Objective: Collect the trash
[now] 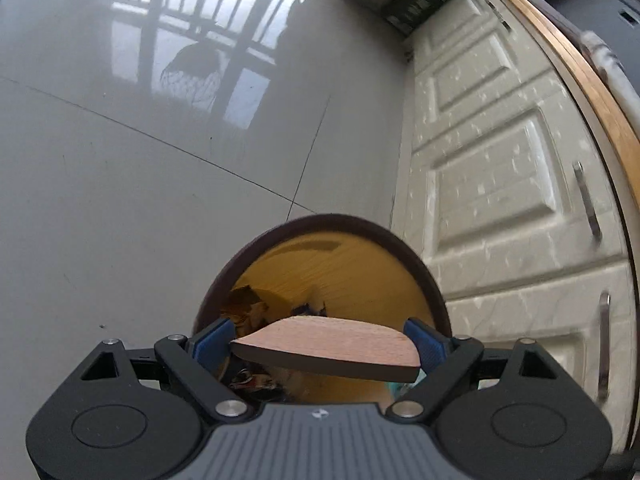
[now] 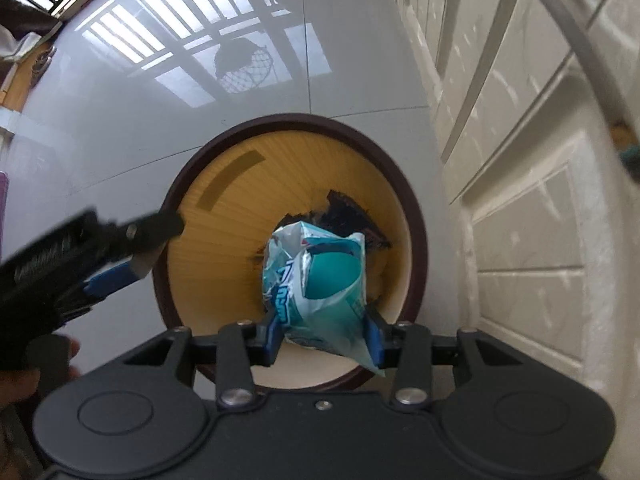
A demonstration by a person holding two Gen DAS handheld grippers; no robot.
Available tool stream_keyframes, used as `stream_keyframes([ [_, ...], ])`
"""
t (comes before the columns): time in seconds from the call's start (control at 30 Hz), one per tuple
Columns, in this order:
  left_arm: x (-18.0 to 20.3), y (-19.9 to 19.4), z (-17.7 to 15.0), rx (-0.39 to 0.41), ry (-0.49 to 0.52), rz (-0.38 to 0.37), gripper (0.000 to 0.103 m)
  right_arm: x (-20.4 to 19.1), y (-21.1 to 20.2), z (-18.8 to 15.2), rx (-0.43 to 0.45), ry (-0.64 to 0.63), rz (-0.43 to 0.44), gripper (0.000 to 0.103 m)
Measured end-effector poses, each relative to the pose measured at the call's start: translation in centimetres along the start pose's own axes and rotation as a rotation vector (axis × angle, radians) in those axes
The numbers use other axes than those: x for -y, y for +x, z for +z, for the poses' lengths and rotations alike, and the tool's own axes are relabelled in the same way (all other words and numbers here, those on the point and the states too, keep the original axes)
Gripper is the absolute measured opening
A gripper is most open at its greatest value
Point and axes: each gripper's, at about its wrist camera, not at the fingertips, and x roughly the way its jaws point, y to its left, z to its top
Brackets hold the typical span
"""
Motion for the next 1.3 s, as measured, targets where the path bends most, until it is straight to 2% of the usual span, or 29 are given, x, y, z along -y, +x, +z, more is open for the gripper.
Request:
stream_keyframes([
  [0.23,1.9,1.9,0.7,0.025,0.038,0.018,0.091,-0.1,0.2,0.1,-0.005,-0.03,-0.01,0.047],
  [0.3,2.0,2.6,0.9,0.038,0.044,0.017,0.094,0.1,0.4,0.1,-0.014,-0.026,-0.005,0.052],
  [0.37,2.0,3.2,0.9,0.016,0.06,0.02,0.101,-0.3,0.9,0.1,-0.018,-0.031,-0.011,0.059],
  [0.57,2.6,3.6,0.6,-0.017,0.131,0.056,0.102,-0.7,1.2,-0.2,-0.053,-0.1,-0.041,0.064],
  [0.77,2.5,2.6,0.4,-0.036,0.174,0.084,0.102,-1.4,0.6,-0.7,-0.045,-0.184,-0.057,0.072],
  [0.93,3.0,1.4,0.4,-0.037,0.219,0.11,0.102,-1.5,-0.2,-0.8,-0.025,-0.203,-0.056,0.095],
  [1.0,3.2,0.8,0.4,-0.032,0.232,0.122,0.102,-1.7,-0.8,-0.8,-0.004,-0.217,-0.064,0.1],
  [1.3,4.2,-3.3,0.4,-0.008,0.299,0.165,0.102,-3.1,-3.8,-0.9,0.075,-0.271,-0.069,0.103],
])
